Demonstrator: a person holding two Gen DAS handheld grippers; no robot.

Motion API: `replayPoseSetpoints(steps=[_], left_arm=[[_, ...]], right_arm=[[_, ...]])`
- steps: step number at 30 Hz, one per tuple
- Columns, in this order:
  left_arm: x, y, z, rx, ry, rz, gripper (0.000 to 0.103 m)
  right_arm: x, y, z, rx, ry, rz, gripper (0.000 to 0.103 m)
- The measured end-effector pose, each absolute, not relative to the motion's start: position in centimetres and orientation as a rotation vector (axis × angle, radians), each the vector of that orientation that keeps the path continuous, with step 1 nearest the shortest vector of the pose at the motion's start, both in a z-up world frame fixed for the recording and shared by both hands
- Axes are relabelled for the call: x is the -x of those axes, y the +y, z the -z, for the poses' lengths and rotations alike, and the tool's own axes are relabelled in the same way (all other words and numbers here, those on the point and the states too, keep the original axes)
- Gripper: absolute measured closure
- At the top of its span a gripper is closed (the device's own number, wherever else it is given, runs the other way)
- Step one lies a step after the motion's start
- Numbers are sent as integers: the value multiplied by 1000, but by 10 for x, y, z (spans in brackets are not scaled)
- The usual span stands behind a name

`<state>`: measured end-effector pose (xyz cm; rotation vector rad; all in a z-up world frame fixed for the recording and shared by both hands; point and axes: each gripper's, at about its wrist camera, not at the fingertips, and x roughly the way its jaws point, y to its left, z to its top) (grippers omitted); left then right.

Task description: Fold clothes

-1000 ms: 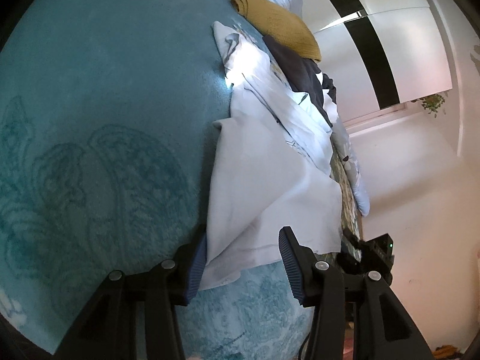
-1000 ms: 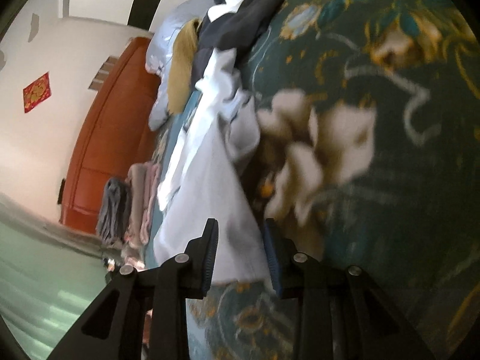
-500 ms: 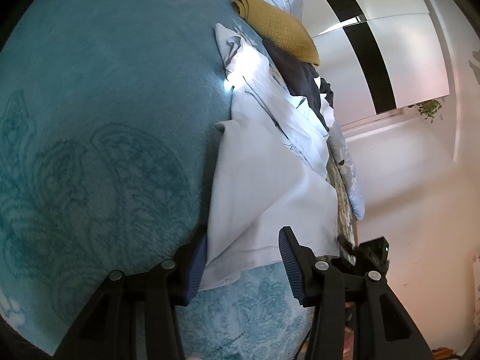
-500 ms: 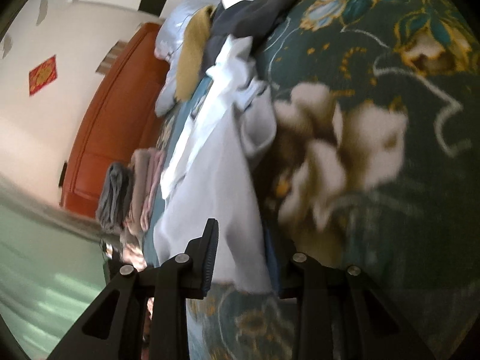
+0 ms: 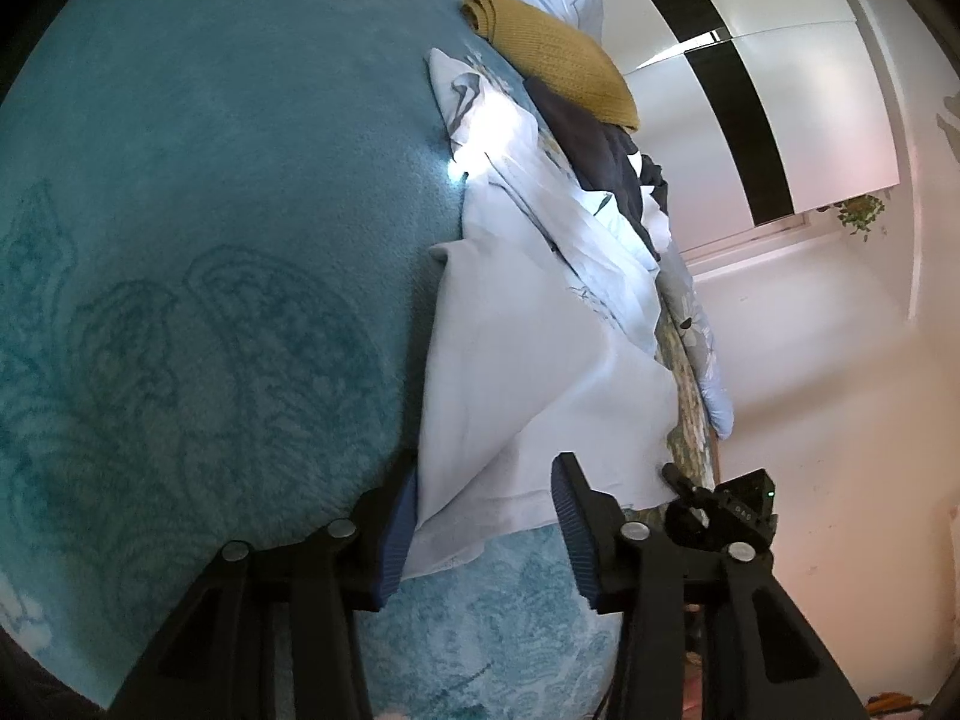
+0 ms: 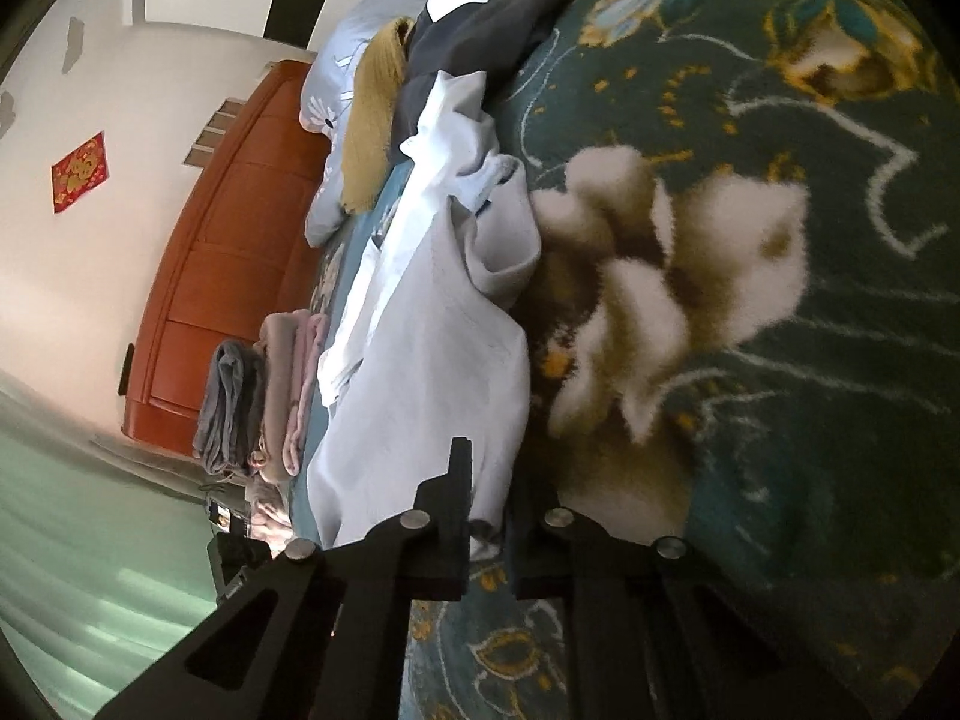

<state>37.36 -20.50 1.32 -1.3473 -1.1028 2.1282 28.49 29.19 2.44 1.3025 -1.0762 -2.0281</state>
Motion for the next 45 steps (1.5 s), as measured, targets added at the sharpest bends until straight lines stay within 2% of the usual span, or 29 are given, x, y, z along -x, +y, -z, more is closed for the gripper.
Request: replayPoseSetpoints(steps=[1, 2, 11, 17, 24, 27, 31, 33, 36, 41, 45], left_arm=[[-373, -205, -11, 1356, -1110, -2097, 84], [-372, -205, -8, 1349, -1131, -2056, 87], [-347, -217, -45, 1095, -1205, -1989, 92], [-299, -236, -65, 976, -1329, -1942, 93], [-241, -233, -73, 1000, -1312, -1978, 93], [-250, -216, -69, 1064, -1206, -2029, 92], [-284, -211, -67, 1111, -1133, -2135, 78], [-306, -211, -61, 1140, -1105, -2179, 55], [-334, -211, -48, 1249, -1046, -2233, 44], [-346, -184, -16, 1423, -1070, -2055, 43], [-340, -159, -22, 1429, -952, -2070, 42]], right_arm=[[-284, 292, -25, -1296, -1084, 2025, 97], [-284, 292, -24, -1279, -1111, 2004, 97], [-262, 292, -48, -1017, -1294, 1858, 98], [-222, 287, -68, -902, -1343, 1871, 98], [-165, 275, -78, -877, -1388, 1883, 98], [-148, 266, -72, -912, -1398, 1873, 98], [-145, 264, -65, -938, -1379, 1895, 98], [-147, 267, -59, -941, -1397, 1883, 98], [-151, 271, -55, -932, -1411, 1877, 98], [-156, 272, -52, -930, -1422, 1864, 98], [-159, 270, -51, -938, -1426, 1845, 98]])
